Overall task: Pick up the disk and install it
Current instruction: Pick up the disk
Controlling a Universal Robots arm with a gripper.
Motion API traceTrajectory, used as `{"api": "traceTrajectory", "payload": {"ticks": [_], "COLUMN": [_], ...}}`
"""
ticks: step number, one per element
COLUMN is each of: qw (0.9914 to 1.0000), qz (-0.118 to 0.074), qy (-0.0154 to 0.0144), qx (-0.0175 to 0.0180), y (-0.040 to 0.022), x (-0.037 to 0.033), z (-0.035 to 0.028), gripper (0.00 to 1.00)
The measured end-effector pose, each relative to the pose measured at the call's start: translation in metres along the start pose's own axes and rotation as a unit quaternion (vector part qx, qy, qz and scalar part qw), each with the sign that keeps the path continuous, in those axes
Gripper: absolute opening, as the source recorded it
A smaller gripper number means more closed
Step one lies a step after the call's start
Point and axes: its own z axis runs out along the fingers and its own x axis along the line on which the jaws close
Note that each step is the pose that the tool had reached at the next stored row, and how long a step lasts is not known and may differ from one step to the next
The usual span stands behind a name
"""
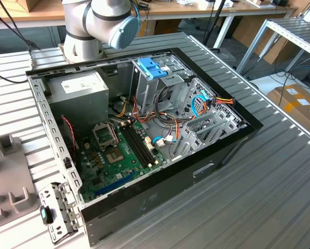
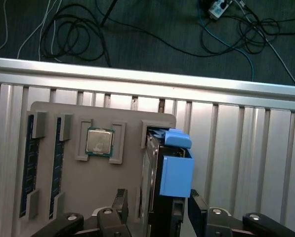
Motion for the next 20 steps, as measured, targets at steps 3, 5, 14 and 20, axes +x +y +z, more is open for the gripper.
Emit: {"api": "traceTrajectory", "payload": {"ticks": [3,5,14,20], "qw": [1.00000,1.00000,1.00000,1.00000], "qz": [0.000,0.000,0.000,0.000], "qy": [0.0000,0.0000,0.0000,0.0000], "qx": [0.0000,0.0000,0.0000,0.0000], "y": [0.0000,0.0000,0.0000,0.0000], "x": [0.0000,0.0000,0.0000,0.0000], "z": [0.0001,0.0002,0.0004,0.0005], "gripper": [0.60,0.60,0.36,0.36]}}
